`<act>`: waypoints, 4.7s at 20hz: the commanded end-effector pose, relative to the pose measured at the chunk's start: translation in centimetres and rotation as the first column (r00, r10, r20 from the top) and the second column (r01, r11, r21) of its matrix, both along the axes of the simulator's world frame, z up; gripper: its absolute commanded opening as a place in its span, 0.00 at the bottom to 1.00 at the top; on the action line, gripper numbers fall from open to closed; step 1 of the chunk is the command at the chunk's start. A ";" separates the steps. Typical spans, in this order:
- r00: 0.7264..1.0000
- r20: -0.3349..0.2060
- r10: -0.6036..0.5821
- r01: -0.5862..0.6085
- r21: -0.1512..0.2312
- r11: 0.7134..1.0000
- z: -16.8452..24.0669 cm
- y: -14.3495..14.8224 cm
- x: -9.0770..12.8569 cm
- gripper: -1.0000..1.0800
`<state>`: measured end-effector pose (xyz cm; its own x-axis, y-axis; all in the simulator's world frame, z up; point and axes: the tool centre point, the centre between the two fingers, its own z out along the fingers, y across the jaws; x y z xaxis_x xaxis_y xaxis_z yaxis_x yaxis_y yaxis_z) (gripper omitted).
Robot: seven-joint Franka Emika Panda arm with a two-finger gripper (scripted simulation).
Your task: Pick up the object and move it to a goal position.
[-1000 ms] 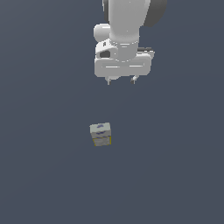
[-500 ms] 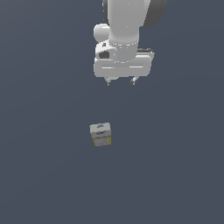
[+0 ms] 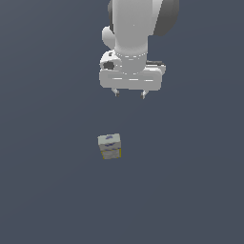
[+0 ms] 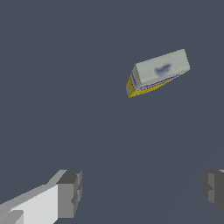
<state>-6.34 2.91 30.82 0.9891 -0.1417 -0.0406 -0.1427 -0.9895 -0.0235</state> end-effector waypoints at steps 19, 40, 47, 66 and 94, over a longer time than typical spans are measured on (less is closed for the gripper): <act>0.815 -0.010 -0.580 0.580 -0.006 0.815 -4.9 -3.6 5.5 0.96; 0.374 0.027 -0.927 0.927 -0.029 0.373 -9.9 -7.5 9.9 0.96; 0.308 0.036 -0.951 0.951 -0.029 0.308 -10.6 -8.0 10.4 0.96; 0.302 0.037 -0.953 0.953 -0.029 0.301 -15.5 -8.1 10.3 0.96; 0.301 0.038 -0.953 0.953 -0.030 0.300 -9.2 -9.3 11.0 0.00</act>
<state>4.58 -6.16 20.35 0.1625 -0.9867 0.0004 -0.9867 -0.1625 0.0014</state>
